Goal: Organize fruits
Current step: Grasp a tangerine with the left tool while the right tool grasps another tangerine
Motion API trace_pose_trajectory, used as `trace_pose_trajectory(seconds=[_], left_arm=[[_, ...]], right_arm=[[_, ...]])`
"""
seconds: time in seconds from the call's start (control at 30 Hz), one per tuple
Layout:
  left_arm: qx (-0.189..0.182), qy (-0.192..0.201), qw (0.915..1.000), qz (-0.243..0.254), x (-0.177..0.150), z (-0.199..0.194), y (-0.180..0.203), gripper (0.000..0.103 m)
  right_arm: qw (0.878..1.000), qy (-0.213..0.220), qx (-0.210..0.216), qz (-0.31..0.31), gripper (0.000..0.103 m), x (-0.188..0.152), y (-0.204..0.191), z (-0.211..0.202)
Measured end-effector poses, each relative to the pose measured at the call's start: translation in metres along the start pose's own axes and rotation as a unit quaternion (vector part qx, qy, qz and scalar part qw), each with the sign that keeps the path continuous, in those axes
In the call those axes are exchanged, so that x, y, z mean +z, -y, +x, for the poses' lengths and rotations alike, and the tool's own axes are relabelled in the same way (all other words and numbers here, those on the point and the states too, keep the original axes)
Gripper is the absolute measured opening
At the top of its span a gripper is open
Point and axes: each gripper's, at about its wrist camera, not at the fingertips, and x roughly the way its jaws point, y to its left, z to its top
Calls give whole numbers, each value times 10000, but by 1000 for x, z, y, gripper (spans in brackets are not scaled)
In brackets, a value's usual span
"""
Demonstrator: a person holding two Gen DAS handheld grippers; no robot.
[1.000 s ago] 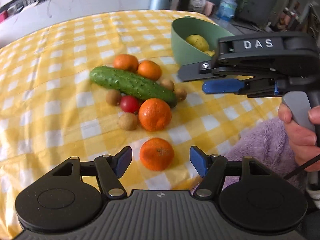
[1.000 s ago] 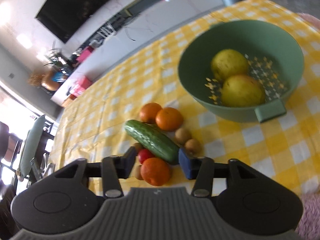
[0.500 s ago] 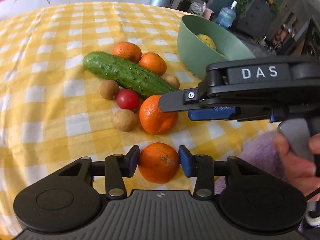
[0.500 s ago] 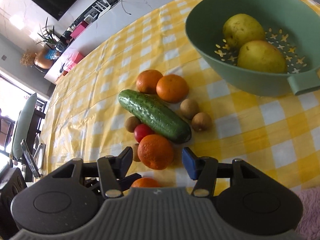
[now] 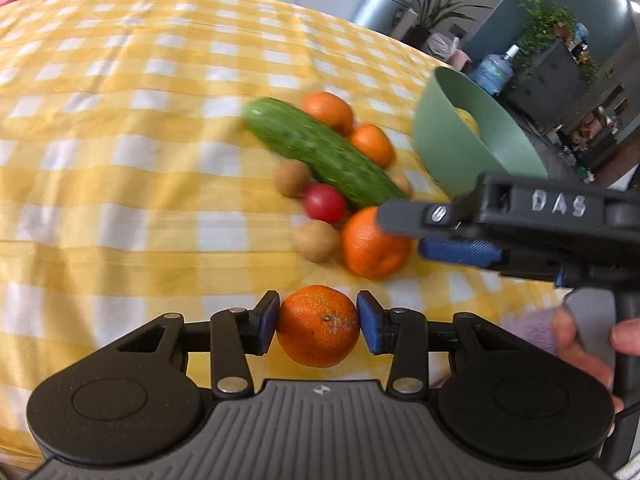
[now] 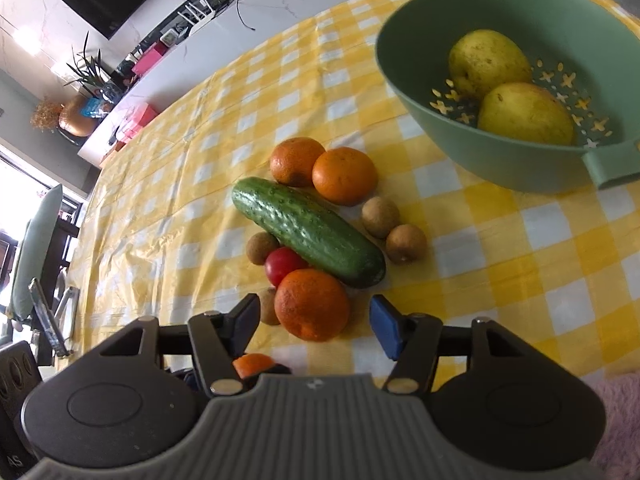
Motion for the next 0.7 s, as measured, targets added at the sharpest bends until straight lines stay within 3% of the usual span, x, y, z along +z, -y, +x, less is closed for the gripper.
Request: trace_pose_trajectory(seconds=[0.3, 0.43, 0.47, 0.57, 0.7], left_arm=[[-261, 75, 9985, -476, 4, -2, -22, 48], [-292, 70, 9982, -526, 4, -2, -23, 48], [-305, 67, 9980, -544, 4, -3, -23, 48], [-325, 62, 9979, -559, 3, -4, -23, 49], [-314, 68, 9980, -540, 3, -4, -23, 48]], right_arm=[[9970, 178, -481, -585, 68, -4, -29, 11], [9955, 64, -735, -593, 61, -7, -27, 15], [9953, 39, -790, -563, 52, -7, -25, 18], [9966, 20, -675, -477, 44, -7, -20, 18], [9954, 18, -715, -635, 42, -8, -25, 18]])
